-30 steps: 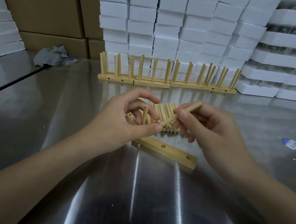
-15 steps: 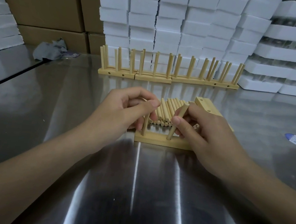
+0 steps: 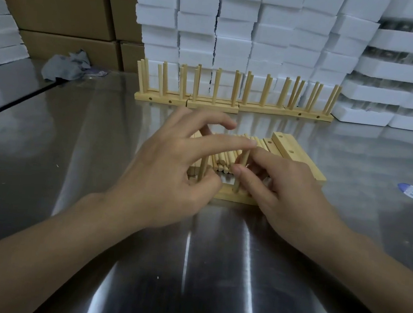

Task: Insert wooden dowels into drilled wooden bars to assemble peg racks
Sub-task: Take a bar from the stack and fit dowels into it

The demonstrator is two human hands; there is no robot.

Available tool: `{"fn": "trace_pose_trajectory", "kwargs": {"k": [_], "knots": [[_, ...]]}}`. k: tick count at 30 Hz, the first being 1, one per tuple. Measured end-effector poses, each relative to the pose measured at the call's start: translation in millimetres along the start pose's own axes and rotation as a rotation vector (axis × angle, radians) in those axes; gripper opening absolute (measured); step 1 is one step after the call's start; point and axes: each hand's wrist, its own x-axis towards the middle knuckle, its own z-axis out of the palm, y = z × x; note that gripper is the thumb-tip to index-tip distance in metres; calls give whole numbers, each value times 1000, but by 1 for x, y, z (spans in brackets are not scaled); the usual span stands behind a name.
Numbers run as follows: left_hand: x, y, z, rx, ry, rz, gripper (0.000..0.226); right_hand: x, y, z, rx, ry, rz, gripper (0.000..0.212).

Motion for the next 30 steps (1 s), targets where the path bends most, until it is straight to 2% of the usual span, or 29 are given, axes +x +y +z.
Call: {"fn": "trace_pose_trajectory", "kwargs": {"k": [3, 6, 11, 15, 19, 22, 30], "knots": [[-1, 2, 2, 1, 18, 6, 55, 0, 2, 0, 23, 8, -4, 27], [3, 6, 5, -90, 45, -68, 52, 2, 3, 0, 31, -5, -9, 23], [3, 15, 3, -92, 48, -96, 50, -2, 3, 1, 38, 17, 2, 20], [1, 14, 4, -181, 37, -152, 50, -2, 4, 8, 176, 69, 19, 8], [0, 15, 7, -334, 7, -224, 53, -1, 5, 13, 395, 64, 17, 9], [0, 14, 9, -359, 37, -227, 53, 2, 9, 15, 377, 70, 12, 20], [2, 14, 8, -449, 30, -232, 52, 7, 9, 15, 405, 91, 56, 27]]}}
